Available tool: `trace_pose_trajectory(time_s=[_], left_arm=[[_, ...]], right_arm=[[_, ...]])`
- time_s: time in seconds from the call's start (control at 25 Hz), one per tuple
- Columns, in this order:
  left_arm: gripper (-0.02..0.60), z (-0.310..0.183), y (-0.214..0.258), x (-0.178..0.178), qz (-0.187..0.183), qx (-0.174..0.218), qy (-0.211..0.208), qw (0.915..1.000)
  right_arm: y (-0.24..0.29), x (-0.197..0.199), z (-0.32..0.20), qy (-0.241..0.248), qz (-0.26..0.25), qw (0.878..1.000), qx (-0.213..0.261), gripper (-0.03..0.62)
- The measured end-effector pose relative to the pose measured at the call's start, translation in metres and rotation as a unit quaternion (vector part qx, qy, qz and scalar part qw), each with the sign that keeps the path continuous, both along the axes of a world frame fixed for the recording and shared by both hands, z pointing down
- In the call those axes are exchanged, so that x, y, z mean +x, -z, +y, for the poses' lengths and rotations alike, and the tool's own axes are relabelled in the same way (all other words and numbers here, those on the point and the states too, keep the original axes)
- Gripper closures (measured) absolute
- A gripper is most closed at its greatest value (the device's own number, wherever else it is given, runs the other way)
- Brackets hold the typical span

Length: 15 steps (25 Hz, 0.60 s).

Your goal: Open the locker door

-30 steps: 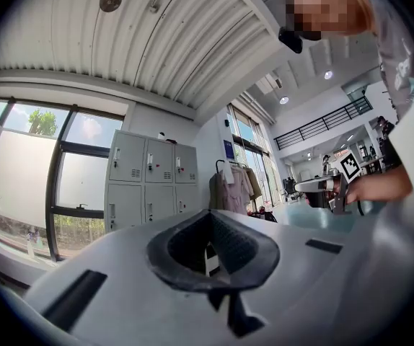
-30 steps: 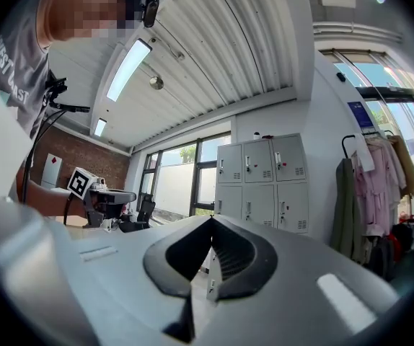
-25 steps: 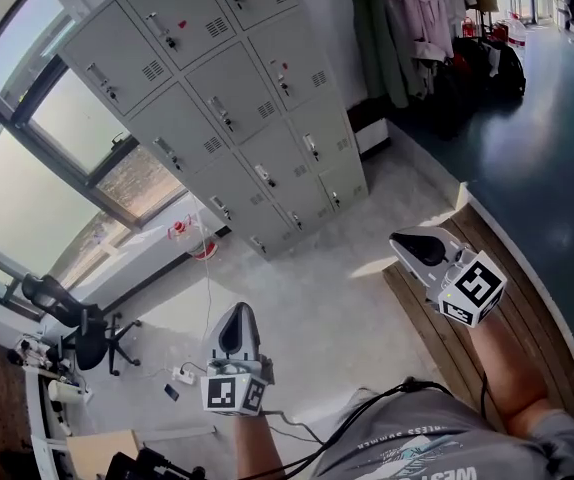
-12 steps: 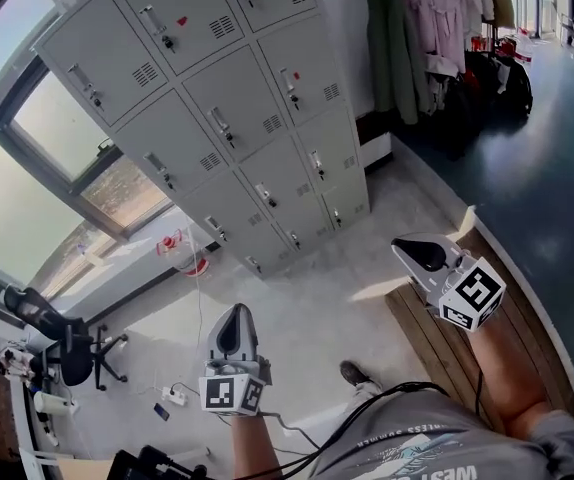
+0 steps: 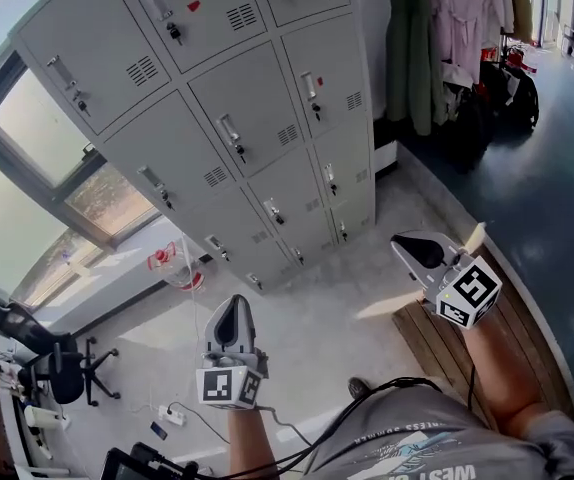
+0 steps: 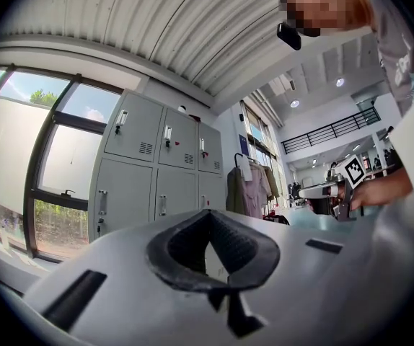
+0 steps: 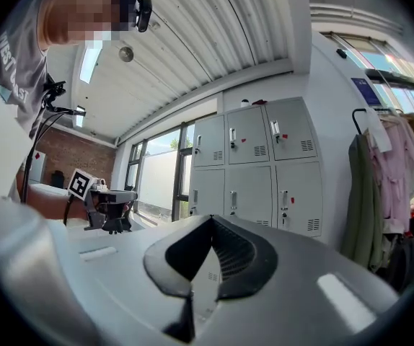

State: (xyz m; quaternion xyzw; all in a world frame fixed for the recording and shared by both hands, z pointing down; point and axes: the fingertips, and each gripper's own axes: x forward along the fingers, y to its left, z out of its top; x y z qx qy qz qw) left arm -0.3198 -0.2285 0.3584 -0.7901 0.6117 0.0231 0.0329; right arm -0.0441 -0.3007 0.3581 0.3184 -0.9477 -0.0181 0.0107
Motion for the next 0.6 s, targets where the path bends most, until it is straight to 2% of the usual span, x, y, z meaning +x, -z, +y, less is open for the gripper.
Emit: trace_pose_trajectory(time_s=[0.24, 0.6], left_arm=[[0.575, -0.057, -0.013, -0.016, 0.007, -0.013, -0.016, 0.9998], [0.575, -0.144, -0.036, -0.028, 0.011, 0.001, -0.02, 0.9997]], right_arm=[[-0.012, -0.024, -0.057, -0.007, 0.006, 1.0, -0.015, 0.599], [-0.052, -0.055, -0.154, 0.002, 0.012, 1.0, -0.02, 0.599]])
